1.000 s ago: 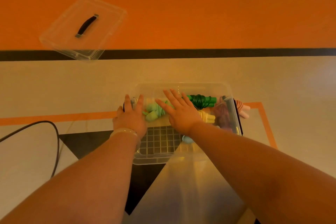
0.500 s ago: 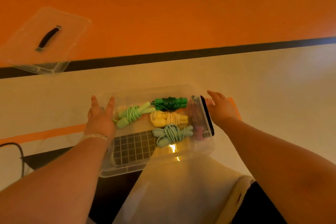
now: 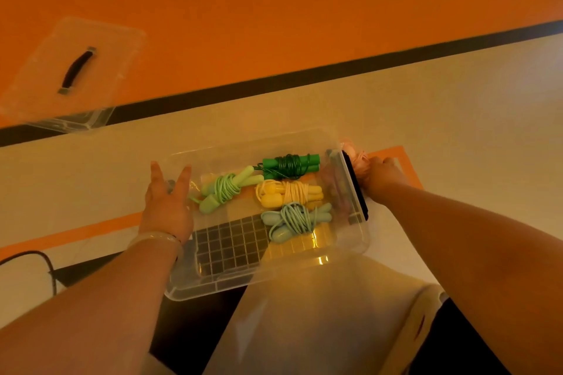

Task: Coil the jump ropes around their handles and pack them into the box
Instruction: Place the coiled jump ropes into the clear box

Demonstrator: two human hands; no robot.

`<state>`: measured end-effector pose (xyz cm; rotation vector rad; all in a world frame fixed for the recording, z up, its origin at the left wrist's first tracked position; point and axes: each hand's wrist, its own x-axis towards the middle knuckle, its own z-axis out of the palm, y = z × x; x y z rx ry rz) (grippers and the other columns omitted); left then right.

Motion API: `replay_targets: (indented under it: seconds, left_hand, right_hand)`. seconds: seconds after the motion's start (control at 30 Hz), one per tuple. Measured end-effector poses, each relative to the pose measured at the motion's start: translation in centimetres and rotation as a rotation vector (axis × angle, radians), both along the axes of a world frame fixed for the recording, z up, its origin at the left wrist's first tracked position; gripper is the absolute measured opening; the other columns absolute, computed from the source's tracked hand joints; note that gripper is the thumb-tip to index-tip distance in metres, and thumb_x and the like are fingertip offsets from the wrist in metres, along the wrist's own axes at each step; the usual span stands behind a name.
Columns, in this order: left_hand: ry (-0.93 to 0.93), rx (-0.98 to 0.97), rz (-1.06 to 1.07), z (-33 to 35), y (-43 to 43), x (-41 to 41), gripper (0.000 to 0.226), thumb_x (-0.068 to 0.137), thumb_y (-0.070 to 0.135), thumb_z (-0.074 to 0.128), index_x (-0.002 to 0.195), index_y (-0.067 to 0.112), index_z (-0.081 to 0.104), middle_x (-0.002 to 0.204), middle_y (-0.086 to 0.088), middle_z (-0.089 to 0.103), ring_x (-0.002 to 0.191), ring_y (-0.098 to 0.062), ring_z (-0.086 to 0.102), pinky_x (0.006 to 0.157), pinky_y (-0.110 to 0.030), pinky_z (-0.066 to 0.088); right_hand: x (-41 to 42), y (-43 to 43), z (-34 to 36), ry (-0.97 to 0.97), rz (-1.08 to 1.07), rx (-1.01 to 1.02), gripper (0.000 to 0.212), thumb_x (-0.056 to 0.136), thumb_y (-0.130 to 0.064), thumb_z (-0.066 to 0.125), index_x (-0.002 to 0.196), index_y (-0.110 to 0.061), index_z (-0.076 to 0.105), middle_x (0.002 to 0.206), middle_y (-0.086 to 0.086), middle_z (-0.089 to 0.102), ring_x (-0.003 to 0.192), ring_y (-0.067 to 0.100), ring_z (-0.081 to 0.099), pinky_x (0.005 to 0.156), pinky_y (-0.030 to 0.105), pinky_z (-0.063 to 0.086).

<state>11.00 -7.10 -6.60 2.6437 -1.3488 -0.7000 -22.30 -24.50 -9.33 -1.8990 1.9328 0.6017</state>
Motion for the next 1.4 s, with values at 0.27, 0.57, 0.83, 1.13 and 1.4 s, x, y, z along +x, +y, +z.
replay_targets:
  seconds: [0.27,0.57,0.83,1.13,1.4]
  left_hand:
    - [0.009,-0.013,0.006,0.3,-0.3,-0.3,0.081,0.089,-0.015,0.036,0.152,0.032,0.016,0.159,-0.006,-0.022,0.147,-0.029,0.002,0.116,-0.041,0.021]
    - [0.110,-0.056,-0.038,0.8,-2.0,-1.6,0.078,0.090,-0.012,0.041,0.152,0.032,0.021,0.159,-0.007,-0.020,0.147,-0.032,0.006,0.118,-0.041,0.021]
    - [0.196,-0.057,-0.043,1.9,-2.2,-2.2,0.077,0.090,0.001,0.055,0.152,0.029,0.020,0.159,-0.007,-0.020,0.148,-0.032,0.004,0.119,-0.041,0.017]
    - [0.188,-0.078,-0.048,1.2,-2.0,-1.4,0.075,0.090,-0.004,0.047,0.152,0.030,0.021,0.160,-0.005,-0.019,0.148,-0.030,0.010,0.117,-0.040,0.024]
    - [0.201,-0.148,0.008,0.3,-2.2,-1.8,0.072,0.091,-0.008,0.042,0.151,0.029,0.025,0.161,0.000,-0.016,0.148,-0.027,0.006,0.118,-0.042,0.021]
  right_hand:
    - [-1.4,0.6,1.7,-0.501,-0.267,-0.378,0.042,0.096,-0.024,0.050,0.131,-0.004,0.040,0.130,0.016,0.040,0.094,0.030,0.051,0.080,0.039,0.043]
    - [4.7,4.5,7.5,-0.666,0.332,-0.376,0.059,0.088,-0.026,0.065,0.140,-0.010,0.043,0.129,0.012,0.045,0.102,0.028,0.056,0.081,0.038,0.048]
    - [11.2,10.1,4.1,-0.295,0.916,-0.145,0.055,0.097,-0.028,0.049,0.148,-0.018,0.030,0.145,0.008,0.037,0.130,0.029,0.036,0.105,0.041,0.032]
    - [13.6,10.1,0.2,-0.184,0.885,-0.145,0.057,0.094,-0.016,0.054,0.147,-0.022,0.034,0.147,0.008,0.034,0.132,0.031,0.034,0.104,0.043,0.033]
    - [14.8,10.8,0.6,-0.254,0.807,-0.115,0.069,0.092,-0.033,0.057,0.151,-0.024,0.024,0.147,0.009,0.032,0.136,0.031,0.027,0.108,0.045,0.027]
